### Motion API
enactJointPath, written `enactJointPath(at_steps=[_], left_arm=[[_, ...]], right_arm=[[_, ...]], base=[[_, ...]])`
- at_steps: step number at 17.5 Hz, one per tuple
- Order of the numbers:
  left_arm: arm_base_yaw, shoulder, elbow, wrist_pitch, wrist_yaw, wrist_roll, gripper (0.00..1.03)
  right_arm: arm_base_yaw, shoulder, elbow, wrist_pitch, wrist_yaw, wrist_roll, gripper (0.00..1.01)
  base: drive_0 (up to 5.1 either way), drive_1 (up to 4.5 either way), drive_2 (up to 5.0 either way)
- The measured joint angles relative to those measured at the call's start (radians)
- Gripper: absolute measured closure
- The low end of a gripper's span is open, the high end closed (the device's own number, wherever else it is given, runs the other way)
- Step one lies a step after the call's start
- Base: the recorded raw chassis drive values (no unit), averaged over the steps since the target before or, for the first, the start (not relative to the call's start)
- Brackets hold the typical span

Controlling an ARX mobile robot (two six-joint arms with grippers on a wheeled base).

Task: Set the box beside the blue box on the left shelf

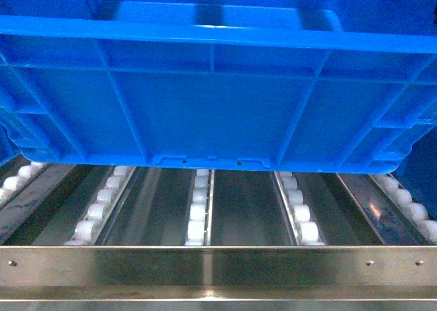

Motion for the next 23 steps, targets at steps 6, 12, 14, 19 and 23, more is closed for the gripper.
enactJointPath(at_steps=[6,12,14,19,23], left_arm=[[0.0,0.015,-0.052,0.144,-0.012,0.021,0.93],[0.116,0.229,0.046,-0.006,0.064,0.017,0.93],[0.126,0.282,0.074,-0.052,0.084,0.039,0.93],[0.132,0.299,0.174,-0.175,0.089,0.069,0.93],[0.133,0.315,0.173,-0.241,0.077,0.037,0.87]], right_arm=[[0.04,0.008,0.021,-0.035,0.196,-0.067,0.88],[0.045,0.272,0.237,-0.333,0.097,0.063,0.87],[0.045,0.308,0.245,-0.395,0.082,0.109,0.88],[0.038,0.309,0.304,-0.509,0.019,0.198,0.89],[0.039,0.314,0.302,-0.528,0.007,0.208,0.83]], base=[[0.0,0.0,0.0],[0.0,0.0,0.0],[0.0,0.0,0.0],[0.0,0.0,0.0],[0.0,0.0,0.0]])
